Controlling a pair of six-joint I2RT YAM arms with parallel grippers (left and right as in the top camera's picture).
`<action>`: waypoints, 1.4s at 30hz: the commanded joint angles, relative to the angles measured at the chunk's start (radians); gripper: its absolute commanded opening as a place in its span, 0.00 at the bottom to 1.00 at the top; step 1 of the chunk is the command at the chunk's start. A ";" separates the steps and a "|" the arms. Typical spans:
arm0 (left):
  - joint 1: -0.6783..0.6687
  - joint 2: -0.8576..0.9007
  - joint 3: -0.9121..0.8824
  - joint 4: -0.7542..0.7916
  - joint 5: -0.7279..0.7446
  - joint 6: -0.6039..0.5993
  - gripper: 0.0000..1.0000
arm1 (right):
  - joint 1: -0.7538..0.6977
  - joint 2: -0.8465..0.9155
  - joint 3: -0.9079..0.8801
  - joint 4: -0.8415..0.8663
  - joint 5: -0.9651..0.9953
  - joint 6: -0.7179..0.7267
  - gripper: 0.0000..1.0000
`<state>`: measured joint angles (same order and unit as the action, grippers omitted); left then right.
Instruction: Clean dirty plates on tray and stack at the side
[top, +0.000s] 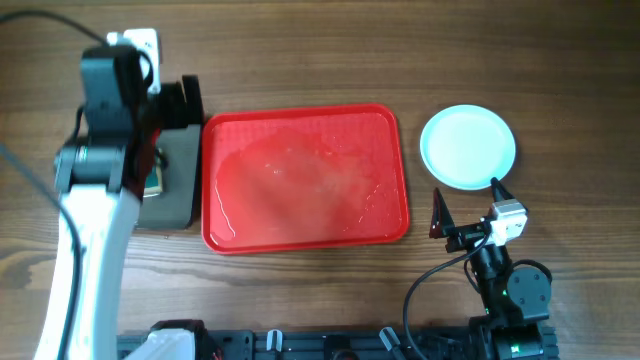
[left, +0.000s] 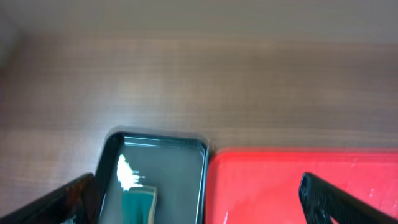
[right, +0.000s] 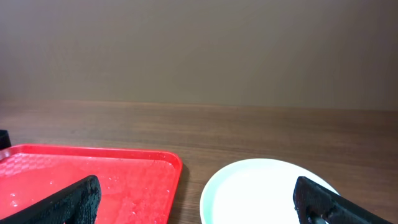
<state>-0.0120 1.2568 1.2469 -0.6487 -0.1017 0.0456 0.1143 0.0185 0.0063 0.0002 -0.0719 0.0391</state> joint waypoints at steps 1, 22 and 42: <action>0.004 -0.201 -0.197 0.114 0.038 -0.005 1.00 | 0.000 -0.002 -0.001 0.004 -0.018 -0.006 1.00; 0.063 -1.176 -1.160 0.616 0.180 -0.001 1.00 | 0.000 -0.002 -0.001 0.004 -0.018 -0.006 1.00; 0.042 -1.250 -1.239 0.578 0.198 -0.002 1.00 | 0.000 -0.002 -0.001 0.004 -0.018 -0.006 1.00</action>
<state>0.0345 0.0139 0.0147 -0.0742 0.0776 0.0460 0.1143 0.0216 0.0063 -0.0002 -0.0784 0.0391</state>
